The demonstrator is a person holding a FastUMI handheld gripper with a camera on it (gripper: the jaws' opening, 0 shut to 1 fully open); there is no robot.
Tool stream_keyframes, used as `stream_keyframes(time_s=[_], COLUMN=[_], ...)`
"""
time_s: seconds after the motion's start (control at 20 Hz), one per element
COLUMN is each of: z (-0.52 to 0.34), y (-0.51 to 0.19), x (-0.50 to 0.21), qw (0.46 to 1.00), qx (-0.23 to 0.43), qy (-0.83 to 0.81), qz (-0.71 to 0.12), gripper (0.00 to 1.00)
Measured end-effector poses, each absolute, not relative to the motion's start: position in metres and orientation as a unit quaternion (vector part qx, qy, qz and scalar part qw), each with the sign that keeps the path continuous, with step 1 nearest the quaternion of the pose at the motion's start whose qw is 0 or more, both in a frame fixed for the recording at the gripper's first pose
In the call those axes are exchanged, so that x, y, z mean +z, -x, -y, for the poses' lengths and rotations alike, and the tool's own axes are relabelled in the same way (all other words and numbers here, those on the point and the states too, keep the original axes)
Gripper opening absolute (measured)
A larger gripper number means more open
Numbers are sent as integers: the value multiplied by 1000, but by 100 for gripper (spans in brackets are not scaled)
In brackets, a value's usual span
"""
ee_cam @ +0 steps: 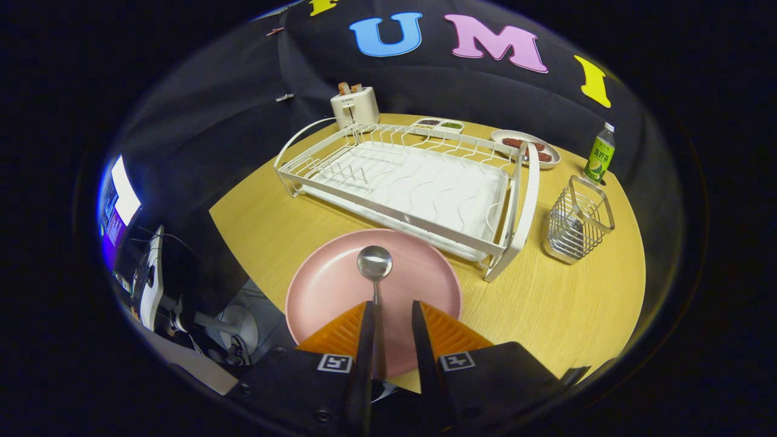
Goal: Take the plate from the dish rack, then take the spoon from the basket and place it into the plate.
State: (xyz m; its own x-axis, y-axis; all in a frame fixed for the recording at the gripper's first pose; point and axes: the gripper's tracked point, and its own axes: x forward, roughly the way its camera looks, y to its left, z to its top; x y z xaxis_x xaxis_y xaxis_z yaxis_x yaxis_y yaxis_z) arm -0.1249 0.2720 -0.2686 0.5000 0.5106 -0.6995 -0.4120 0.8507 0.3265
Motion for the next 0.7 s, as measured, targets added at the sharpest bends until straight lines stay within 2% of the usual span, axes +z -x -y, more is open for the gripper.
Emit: stream_keyframes(time_s=[0.15,0.2,0.25,0.35,0.7], z=[-271,-269,-270,-268,-224], y=[120,117,114,104,30], x=[-263,-259,-253,-237,-148], qw=[866,867,868,875,930], qx=[261,258,256,252,184], qy=[-67,-69,-73,-80,-85], qz=[-422,-421,-418,-406,-307], gripper=[68,71,79,90,95])
